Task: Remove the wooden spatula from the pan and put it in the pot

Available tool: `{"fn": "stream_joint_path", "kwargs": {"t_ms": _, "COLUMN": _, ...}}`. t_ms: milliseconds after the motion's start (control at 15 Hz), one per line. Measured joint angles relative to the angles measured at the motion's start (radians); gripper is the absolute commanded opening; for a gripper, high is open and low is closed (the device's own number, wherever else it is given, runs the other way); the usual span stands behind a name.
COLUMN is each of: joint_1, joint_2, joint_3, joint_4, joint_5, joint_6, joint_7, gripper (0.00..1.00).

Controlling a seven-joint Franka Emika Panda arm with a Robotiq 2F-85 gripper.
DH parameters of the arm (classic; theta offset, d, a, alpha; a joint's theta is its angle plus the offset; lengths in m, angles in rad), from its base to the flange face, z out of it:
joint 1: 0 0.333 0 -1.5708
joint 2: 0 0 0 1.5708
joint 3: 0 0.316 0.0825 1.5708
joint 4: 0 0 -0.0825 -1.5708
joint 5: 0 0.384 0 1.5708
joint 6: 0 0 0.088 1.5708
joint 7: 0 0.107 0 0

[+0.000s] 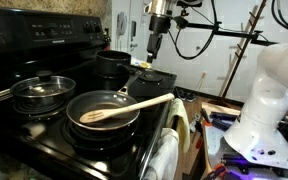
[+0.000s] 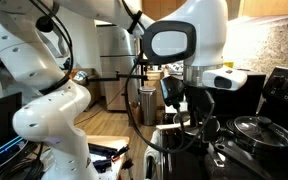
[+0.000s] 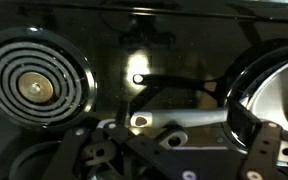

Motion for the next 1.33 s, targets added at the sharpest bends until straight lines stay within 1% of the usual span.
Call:
{"fn": "stream_joint_path", "kwargs": {"t_ms": 200, "joint_1": 0.049, "joint_2": 0.034, "joint_3": -0.017, "joint_4": 0.034, "joint_5": 0.046, "joint_6": -0.013, "joint_7": -0.143, "gripper": 1.00}}
{"fn": "stream_joint_path", "kwargs": {"t_ms": 333, "joint_1": 0.082, "joint_2": 0.051, "joint_3": -0.017, "joint_4": 0.049, "joint_5": 0.075, "joint_6": -0.046, "joint_7": -0.220, "gripper": 1.00}}
{"fn": "stream_joint_path", "kwargs": {"t_ms": 533, "joint_1": 0.128, "joint_2": 0.067, "joint_3": -0.011, "joint_4": 0.066, "joint_5": 0.087, "joint_6": -0.131, "joint_7": -0.310, "gripper": 1.00}}
{"fn": "stream_joint_path", "kwargs": {"t_ms": 800, "joint_1": 0.171, "joint_2": 0.093, "joint_3": 0.011, "joint_4": 0.090, "joint_5": 0.088, "joint_6": -0.256, "joint_7": -0.419, "gripper": 1.00}}
{"fn": "stream_joint_path", "kwargs": {"t_ms": 1000, "joint_1": 0.201, "joint_2": 0.129, "joint_3": 0.050, "joint_4": 0.106, "joint_5": 0.091, "joint_6": -0.301, "joint_7": -0.455, "gripper": 1.00}}
{"fn": "stream_joint_path", "kwargs": {"t_ms": 1200, "joint_1": 0.210, "joint_2": 0.166, "joint_3": 0.095, "joint_4": 0.099, "joint_5": 0.086, "joint_6": -0.292, "joint_7": -0.455, "gripper": 1.00}}
{"fn": "stream_joint_path", "kwargs": {"t_ms": 1333, "joint_1": 0.210, "joint_2": 0.179, "joint_3": 0.111, "joint_4": 0.079, "joint_5": 0.077, "joint_6": -0.272, "joint_7": -0.450, "gripper": 1.00}}
